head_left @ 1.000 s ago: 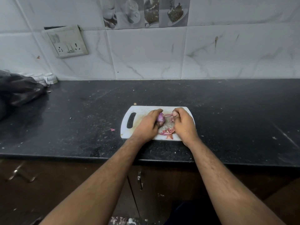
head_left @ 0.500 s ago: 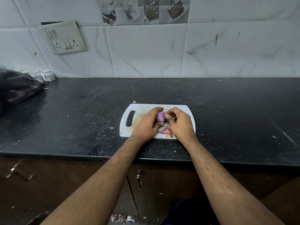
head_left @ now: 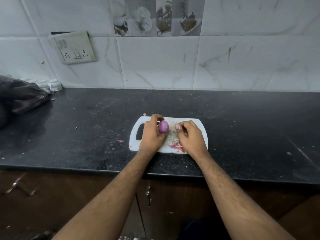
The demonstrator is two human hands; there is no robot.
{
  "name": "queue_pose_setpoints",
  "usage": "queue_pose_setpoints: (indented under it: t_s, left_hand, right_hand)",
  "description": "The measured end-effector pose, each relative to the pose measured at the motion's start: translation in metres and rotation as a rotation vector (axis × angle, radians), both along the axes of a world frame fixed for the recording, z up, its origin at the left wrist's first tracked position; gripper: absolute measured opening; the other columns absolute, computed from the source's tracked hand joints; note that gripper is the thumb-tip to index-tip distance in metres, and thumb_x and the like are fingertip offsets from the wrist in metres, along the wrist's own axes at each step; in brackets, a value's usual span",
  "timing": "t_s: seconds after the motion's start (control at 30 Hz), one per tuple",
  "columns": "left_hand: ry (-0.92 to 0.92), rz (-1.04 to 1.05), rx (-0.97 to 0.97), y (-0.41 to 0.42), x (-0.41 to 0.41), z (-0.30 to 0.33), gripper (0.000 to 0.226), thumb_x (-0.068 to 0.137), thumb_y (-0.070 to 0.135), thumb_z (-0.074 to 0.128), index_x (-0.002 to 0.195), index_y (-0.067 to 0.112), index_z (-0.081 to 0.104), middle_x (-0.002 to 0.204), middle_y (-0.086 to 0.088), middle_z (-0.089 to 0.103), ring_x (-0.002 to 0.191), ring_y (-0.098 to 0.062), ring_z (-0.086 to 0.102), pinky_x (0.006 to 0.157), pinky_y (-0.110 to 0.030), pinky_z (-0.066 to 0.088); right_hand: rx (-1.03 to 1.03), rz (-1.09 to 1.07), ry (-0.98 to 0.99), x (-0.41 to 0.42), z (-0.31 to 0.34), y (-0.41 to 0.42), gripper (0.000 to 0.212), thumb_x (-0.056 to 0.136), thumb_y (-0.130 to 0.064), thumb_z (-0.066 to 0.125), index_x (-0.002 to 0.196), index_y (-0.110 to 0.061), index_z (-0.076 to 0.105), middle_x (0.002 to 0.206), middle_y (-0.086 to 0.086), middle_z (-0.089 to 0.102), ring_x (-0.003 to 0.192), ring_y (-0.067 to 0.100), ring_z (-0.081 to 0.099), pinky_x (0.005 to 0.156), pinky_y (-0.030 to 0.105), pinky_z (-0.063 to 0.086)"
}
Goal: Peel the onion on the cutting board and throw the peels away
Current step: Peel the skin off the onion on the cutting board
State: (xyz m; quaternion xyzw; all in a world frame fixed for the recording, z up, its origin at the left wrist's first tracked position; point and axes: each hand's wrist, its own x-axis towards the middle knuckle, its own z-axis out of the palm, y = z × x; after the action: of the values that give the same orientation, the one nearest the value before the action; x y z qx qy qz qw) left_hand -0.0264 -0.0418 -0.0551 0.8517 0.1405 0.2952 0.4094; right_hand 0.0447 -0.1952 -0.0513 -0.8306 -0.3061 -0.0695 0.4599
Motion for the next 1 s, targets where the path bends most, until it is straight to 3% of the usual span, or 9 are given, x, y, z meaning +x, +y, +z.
queue_pose_setpoints:
  t_s: [0.07,0.13,0.27,0.43,0.57,0.7,0.8,0.87,1.0]
  left_hand:
    - [0.035,0.021,-0.028,0.002,0.001,-0.001,0.049,0.079,0.014,0.084,0.117,0.033,0.059,0.116,0.003,0.062,0.109,-0.009,0.054,0.099,-0.026,0.047]
    - [0.083,0.021,0.037,0.002,0.002,0.0,0.047,0.083,0.015,0.08,0.121,0.037,0.065,0.117,0.013,0.062,0.117,-0.014,0.049,0.105,-0.041,0.043]
    - [0.133,-0.059,0.16,0.0,0.003,0.003,0.058,0.087,-0.002,0.059,0.129,0.037,0.065,0.134,0.012,0.063,0.129,-0.018,0.048,0.112,-0.05,0.035]
    - [0.029,-0.122,-0.05,0.0,0.0,0.005,0.056,0.078,-0.017,0.053,0.12,0.015,0.072,0.125,0.006,0.064,0.121,-0.01,0.057,0.117,-0.033,0.041]
    - [-0.006,-0.153,-0.05,0.0,-0.003,0.007,0.035,0.082,0.008,0.069,0.115,0.018,0.07,0.118,0.004,0.061,0.109,-0.009,0.061,0.103,-0.033,0.053]
    - [0.036,-0.155,-0.01,0.0,-0.003,0.005,0.039,0.085,0.023,0.075,0.122,0.028,0.064,0.124,0.002,0.054,0.111,-0.015,0.059,0.105,-0.034,0.048]
    - [0.024,-0.168,0.032,0.001,-0.002,0.003,0.037,0.085,0.022,0.07,0.121,0.03,0.062,0.123,0.004,0.057,0.109,-0.016,0.06,0.102,-0.04,0.051]
    - [0.016,-0.161,0.05,0.002,-0.001,0.001,0.035,0.088,0.024,0.066,0.121,0.03,0.061,0.12,0.006,0.06,0.104,-0.015,0.062,0.096,-0.042,0.054]
    - [0.014,-0.132,0.027,0.002,0.005,-0.001,0.03,0.097,0.036,0.054,0.124,0.027,0.062,0.123,0.006,0.065,0.11,-0.014,0.061,0.102,-0.045,0.05]
  right_hand:
    - [-0.076,0.063,-0.021,-0.001,-0.001,0.002,0.033,0.097,-0.052,0.055,0.103,-0.022,0.069,0.102,-0.009,0.06,0.098,0.011,0.058,0.087,0.03,0.049]
    - [-0.117,0.076,-0.053,-0.003,-0.002,0.002,0.039,0.092,-0.059,0.054,0.103,-0.025,0.069,0.102,-0.011,0.06,0.1,0.011,0.057,0.09,0.033,0.05]
    - [-0.093,0.014,-0.042,-0.002,0.002,0.001,0.023,0.098,-0.041,0.062,0.102,-0.02,0.071,0.101,-0.008,0.06,0.095,0.01,0.059,0.088,0.031,0.053]
    - [-0.045,-0.07,-0.002,-0.003,0.005,0.0,0.018,0.101,-0.029,0.061,0.096,-0.016,0.072,0.099,-0.005,0.061,0.083,0.008,0.06,0.067,0.009,0.044]
    - [-0.01,-0.132,-0.042,0.0,0.002,0.0,0.019,0.103,-0.019,0.056,0.097,-0.014,0.073,0.102,-0.002,0.064,0.088,0.01,0.061,0.07,0.004,0.038]
    - [0.051,-0.29,-0.057,-0.002,0.002,-0.001,0.03,0.101,-0.003,0.046,0.122,-0.007,0.068,0.126,0.004,0.066,0.115,0.017,0.063,0.097,0.029,0.052]
    - [0.023,-0.314,0.063,0.004,0.001,0.002,0.037,0.107,-0.025,0.039,0.134,-0.011,0.06,0.134,0.005,0.064,0.124,0.024,0.061,0.105,0.04,0.049]
    - [-0.106,-0.22,0.161,0.008,0.006,0.007,0.049,0.106,-0.042,0.028,0.136,-0.016,0.056,0.138,0.004,0.062,0.128,0.029,0.058,0.109,0.046,0.044]
    - [-0.447,-0.004,0.089,0.013,0.01,0.012,0.049,0.109,-0.039,0.025,0.145,-0.018,0.051,0.152,0.003,0.051,0.141,0.024,0.044,0.119,0.047,0.031]
